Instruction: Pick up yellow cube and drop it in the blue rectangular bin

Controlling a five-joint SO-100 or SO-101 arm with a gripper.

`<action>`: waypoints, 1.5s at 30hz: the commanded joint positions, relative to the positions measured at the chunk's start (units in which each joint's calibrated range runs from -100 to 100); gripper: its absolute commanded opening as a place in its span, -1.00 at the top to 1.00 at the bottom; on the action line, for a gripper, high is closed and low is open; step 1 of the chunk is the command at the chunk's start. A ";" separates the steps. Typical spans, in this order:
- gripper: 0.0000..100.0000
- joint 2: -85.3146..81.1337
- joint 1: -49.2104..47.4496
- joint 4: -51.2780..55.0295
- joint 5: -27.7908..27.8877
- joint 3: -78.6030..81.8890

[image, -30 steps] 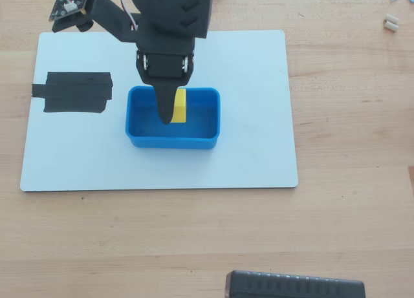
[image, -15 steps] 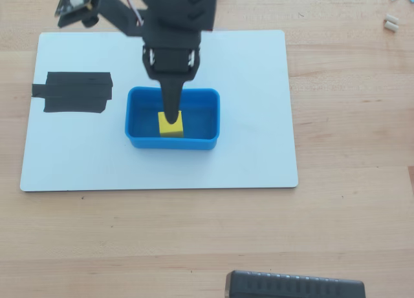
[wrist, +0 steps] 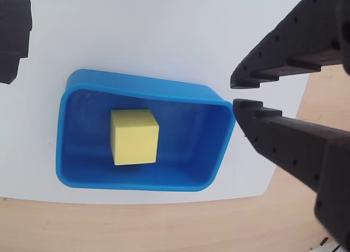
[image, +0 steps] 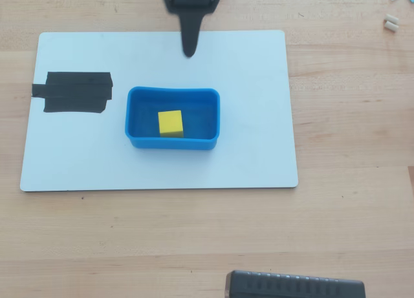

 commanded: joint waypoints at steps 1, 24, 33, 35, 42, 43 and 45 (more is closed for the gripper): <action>1.00 -12.43 -1.96 -0.25 -0.39 8.48; 1.00 -46.05 -0.16 -12.56 0.93 50.30; 1.00 -52.74 0.18 -9.26 0.93 51.48; 1.00 -52.74 0.10 -9.26 0.88 51.48; 1.00 -52.74 0.10 -9.26 0.78 51.48; 1.00 -52.74 0.10 -9.26 0.78 51.48; 1.00 -52.74 0.01 -9.26 0.83 51.48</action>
